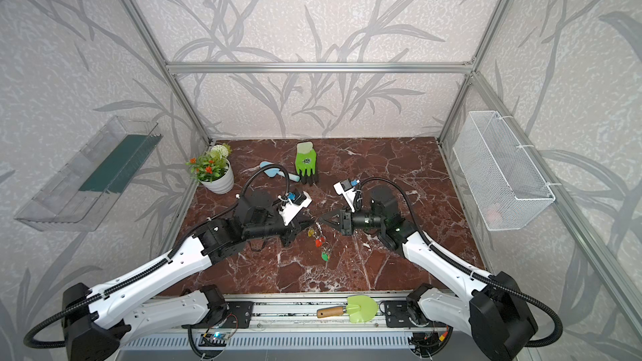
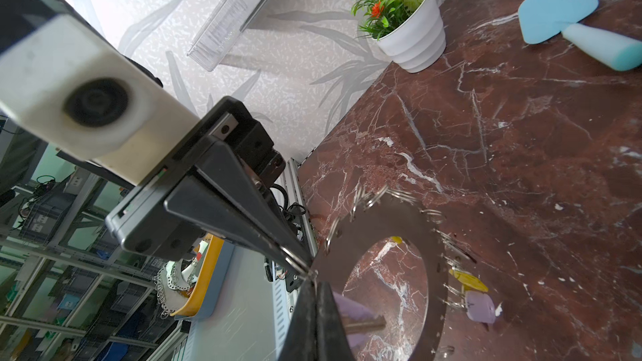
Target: Put the keys on the keyring
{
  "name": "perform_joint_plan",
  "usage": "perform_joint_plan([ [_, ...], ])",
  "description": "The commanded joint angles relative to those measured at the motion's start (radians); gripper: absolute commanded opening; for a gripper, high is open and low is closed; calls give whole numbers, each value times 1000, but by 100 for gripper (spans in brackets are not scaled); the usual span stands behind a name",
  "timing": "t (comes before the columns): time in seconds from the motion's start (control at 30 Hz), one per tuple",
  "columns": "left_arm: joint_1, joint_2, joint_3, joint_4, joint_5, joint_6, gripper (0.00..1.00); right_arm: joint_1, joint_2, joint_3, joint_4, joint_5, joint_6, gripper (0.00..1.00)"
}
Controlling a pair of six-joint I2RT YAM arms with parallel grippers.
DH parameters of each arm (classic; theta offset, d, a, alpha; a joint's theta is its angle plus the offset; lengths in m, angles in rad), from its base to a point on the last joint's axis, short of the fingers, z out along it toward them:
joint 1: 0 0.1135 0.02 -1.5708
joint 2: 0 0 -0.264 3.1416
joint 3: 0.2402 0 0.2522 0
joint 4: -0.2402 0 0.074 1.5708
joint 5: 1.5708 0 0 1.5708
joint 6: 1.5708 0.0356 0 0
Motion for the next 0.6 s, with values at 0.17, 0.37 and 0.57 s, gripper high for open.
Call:
perform_joint_plan([
  [0.17,-42,-73,-128,466,-60,-59,0,-6,-11,34,7,-48,22,0],
  [0.37,-71,-83,-227,736,-80,-75,0,-5,-26,37,17,-58,39,4],
  [0.57,-87,-58,-262,889,-87,-97,0,-6,-58,41,16,-56,48,8],
])
